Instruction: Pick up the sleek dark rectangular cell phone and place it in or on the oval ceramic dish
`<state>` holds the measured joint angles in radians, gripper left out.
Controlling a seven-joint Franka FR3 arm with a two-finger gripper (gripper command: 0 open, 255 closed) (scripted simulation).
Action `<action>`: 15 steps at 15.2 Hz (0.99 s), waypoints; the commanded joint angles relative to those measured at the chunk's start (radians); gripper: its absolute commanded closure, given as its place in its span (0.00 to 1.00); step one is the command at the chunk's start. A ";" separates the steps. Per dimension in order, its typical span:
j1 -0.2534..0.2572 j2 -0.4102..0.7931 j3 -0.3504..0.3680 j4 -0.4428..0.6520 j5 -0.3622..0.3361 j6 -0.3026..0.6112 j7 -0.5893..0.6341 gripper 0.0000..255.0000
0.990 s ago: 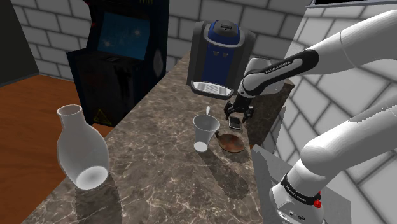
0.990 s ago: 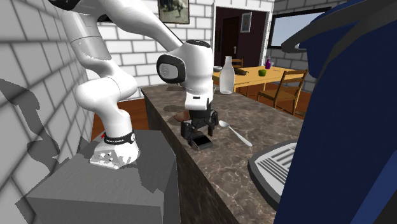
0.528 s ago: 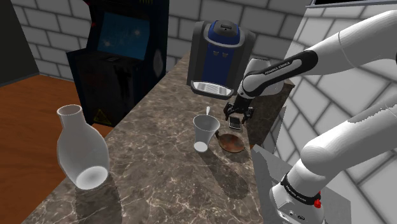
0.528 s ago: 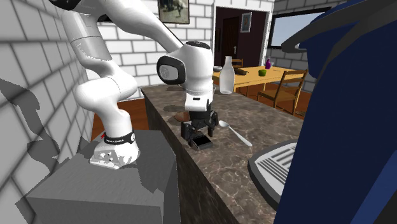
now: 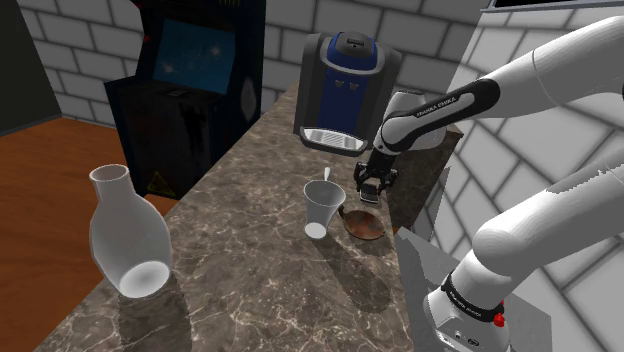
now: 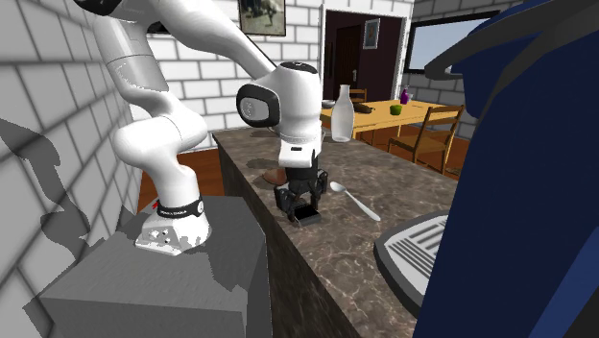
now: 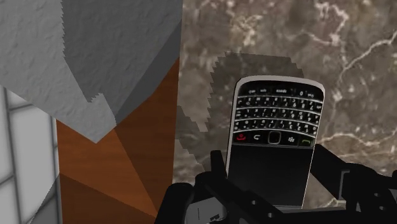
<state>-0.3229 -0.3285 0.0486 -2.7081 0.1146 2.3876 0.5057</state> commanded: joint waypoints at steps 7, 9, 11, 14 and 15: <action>-0.001 -0.043 0.000 0.023 -0.005 -0.067 0.005 1.00; -0.002 -0.063 -0.001 0.036 -0.007 -0.100 0.008 1.00; -0.003 -0.081 -0.001 0.050 -0.009 -0.133 0.010 1.00; -0.004 -0.106 -0.002 0.073 -0.012 -0.181 0.013 1.00; -0.004 -0.114 -0.003 0.082 -0.013 -0.197 0.015 1.00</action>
<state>-0.3268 -0.4368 0.0461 -2.6353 0.1025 2.2059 0.5188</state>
